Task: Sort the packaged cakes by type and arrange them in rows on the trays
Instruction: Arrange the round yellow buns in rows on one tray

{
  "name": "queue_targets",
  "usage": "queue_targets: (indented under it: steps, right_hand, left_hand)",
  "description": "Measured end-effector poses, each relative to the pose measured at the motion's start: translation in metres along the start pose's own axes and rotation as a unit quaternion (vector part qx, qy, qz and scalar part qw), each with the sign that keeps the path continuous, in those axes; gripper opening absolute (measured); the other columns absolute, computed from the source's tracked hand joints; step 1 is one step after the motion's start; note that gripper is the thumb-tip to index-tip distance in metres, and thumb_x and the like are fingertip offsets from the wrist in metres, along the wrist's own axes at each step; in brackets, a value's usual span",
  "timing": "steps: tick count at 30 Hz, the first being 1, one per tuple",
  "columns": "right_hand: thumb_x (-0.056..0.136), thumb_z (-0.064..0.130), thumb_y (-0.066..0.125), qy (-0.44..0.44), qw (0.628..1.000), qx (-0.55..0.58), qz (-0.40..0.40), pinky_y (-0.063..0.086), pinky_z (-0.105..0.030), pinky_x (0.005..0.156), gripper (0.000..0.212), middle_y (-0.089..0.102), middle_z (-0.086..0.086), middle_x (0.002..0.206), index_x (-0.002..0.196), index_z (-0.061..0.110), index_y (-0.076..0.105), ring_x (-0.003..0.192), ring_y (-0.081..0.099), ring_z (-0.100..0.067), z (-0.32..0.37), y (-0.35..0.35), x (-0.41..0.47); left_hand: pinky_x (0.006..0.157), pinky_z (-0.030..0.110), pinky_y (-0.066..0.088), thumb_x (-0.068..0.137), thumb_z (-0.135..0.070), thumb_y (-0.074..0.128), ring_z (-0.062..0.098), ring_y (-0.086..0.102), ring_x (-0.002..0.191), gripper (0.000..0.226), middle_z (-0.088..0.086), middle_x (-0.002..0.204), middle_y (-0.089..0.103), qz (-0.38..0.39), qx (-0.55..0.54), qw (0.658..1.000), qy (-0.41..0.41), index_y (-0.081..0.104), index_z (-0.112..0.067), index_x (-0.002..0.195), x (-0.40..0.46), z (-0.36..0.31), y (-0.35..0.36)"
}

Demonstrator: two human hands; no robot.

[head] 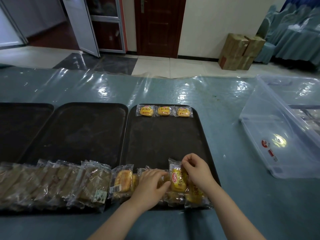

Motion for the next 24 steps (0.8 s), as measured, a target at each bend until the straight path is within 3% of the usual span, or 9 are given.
queue_targets:
  steps: [5,10,13,18,22,24]
  right_hand:
    - [0.098,0.017,0.057,0.032,0.997,0.07,-0.006,0.059,-0.025,0.064,0.008,0.069,-0.003,0.089,0.095,0.018,0.064,0.078,0.069,-0.02,0.003,0.003,-0.002]
    - [0.098,0.017,0.057,0.073,0.984,0.158,-0.024,0.058,-0.027,0.072,0.01,0.072,-0.003,0.09,0.097,0.014,0.066,0.086,0.07,-0.018,0.0,0.006,-0.001]
    - [0.099,0.018,0.056,0.109,0.971,0.213,-0.022,0.061,-0.037,0.081,0.011,0.073,-0.004,0.091,0.1,0.014,0.066,0.089,0.071,-0.02,-0.002,0.011,-0.001]
    - [0.101,0.013,0.052,0.139,0.94,0.308,-0.038,0.058,-0.028,0.071,0.014,0.069,-0.009,0.094,0.104,0.007,0.064,0.084,0.068,-0.019,0.001,0.019,-0.003]
    - [0.1,0.013,0.052,0.139,0.935,0.325,-0.007,0.06,-0.032,0.076,0.014,0.071,-0.013,0.102,0.109,0.006,0.061,0.091,0.071,-0.025,0.004,0.028,0.0]
    - [0.099,0.014,0.055,0.131,0.939,0.317,0.009,0.061,-0.036,0.08,0.014,0.071,-0.013,0.106,0.11,0.007,0.062,0.098,0.071,-0.029,0.005,0.032,0.003]
  left_hand:
    - [0.11,0.032,0.036,0.095,-0.049,0.053,0.002,0.04,0.127,0.038,-0.023,0.128,0.051,0.003,-0.025,0.999,-0.024,0.052,-0.038,0.131,0.001,0.004,0.0]
    - [0.092,0.027,0.053,0.095,-0.037,0.06,-0.006,0.06,0.105,0.019,-0.019,0.11,0.066,-0.033,-0.198,0.977,-0.072,0.059,-0.04,0.114,0.002,0.002,-0.008]
    - [0.088,0.021,0.053,0.095,-0.032,0.062,-0.001,0.062,0.105,0.02,-0.014,0.111,0.068,-0.056,-0.264,0.958,-0.101,0.061,-0.034,0.115,0.005,0.003,-0.017]
    - [0.092,0.026,0.051,0.096,-0.025,0.062,0.004,0.063,0.106,0.015,-0.01,0.111,0.069,-0.083,-0.347,0.923,-0.145,0.063,-0.029,0.111,0.007,0.007,-0.025]
    - [0.073,0.016,0.05,0.098,-0.023,0.058,0.003,0.067,0.091,0.01,-0.007,0.1,0.071,-0.119,-0.377,0.903,-0.167,0.065,-0.022,0.105,0.011,0.009,-0.031]
    - [0.07,0.016,0.05,0.098,-0.025,0.058,0.005,0.067,0.088,0.011,-0.006,0.098,0.071,-0.144,-0.378,0.897,-0.177,0.066,-0.022,0.105,0.013,0.012,-0.036]
Point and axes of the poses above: each hand's wrist, its own x-axis towards the middle knuckle, its own y-axis out of the palm, z = x × y, the point moved 3 cm from there along x, towards the middle knuckle
